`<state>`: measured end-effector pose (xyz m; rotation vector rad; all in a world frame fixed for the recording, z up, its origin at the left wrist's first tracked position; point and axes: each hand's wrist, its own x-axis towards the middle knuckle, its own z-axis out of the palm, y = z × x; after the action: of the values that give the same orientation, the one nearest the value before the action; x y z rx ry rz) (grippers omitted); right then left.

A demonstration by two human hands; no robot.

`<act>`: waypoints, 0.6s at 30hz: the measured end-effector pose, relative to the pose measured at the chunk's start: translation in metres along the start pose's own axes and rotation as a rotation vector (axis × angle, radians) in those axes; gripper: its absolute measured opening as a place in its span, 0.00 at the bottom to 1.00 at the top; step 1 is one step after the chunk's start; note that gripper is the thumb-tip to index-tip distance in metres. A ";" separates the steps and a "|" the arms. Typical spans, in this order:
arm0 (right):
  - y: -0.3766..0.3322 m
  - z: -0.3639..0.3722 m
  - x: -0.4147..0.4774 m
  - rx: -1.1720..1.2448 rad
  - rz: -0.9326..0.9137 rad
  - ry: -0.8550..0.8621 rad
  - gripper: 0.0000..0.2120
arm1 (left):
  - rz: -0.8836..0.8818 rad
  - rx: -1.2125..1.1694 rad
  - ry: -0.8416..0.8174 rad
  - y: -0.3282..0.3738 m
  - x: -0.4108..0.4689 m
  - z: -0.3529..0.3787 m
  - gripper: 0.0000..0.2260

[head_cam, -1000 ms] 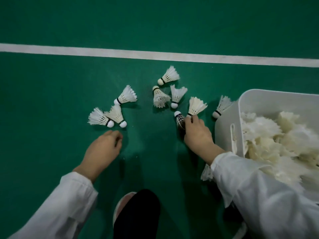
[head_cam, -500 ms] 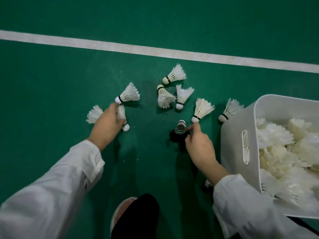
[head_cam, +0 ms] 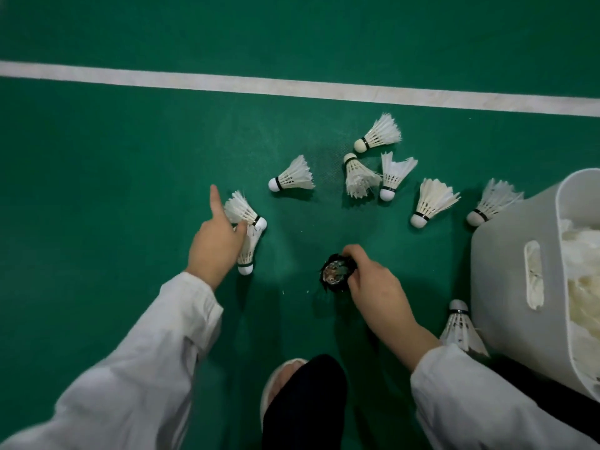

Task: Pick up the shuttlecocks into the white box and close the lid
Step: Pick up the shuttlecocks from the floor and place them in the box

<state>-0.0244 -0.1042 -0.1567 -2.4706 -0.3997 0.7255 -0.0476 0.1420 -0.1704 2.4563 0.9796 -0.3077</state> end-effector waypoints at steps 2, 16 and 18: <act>-0.002 0.001 0.006 -0.028 -0.006 0.017 0.20 | -0.041 -0.011 -0.042 -0.001 0.010 0.001 0.32; -0.010 0.007 0.010 -0.127 -0.141 -0.319 0.20 | 0.211 0.012 0.052 -0.014 -0.038 -0.002 0.07; -0.014 0.001 0.012 -0.149 -0.153 -0.241 0.14 | 0.279 0.025 0.074 -0.010 -0.048 -0.012 0.08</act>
<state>-0.0170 -0.0880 -0.1543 -2.4608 -0.7491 0.9624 -0.0881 0.1260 -0.1458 2.6019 0.6518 -0.1362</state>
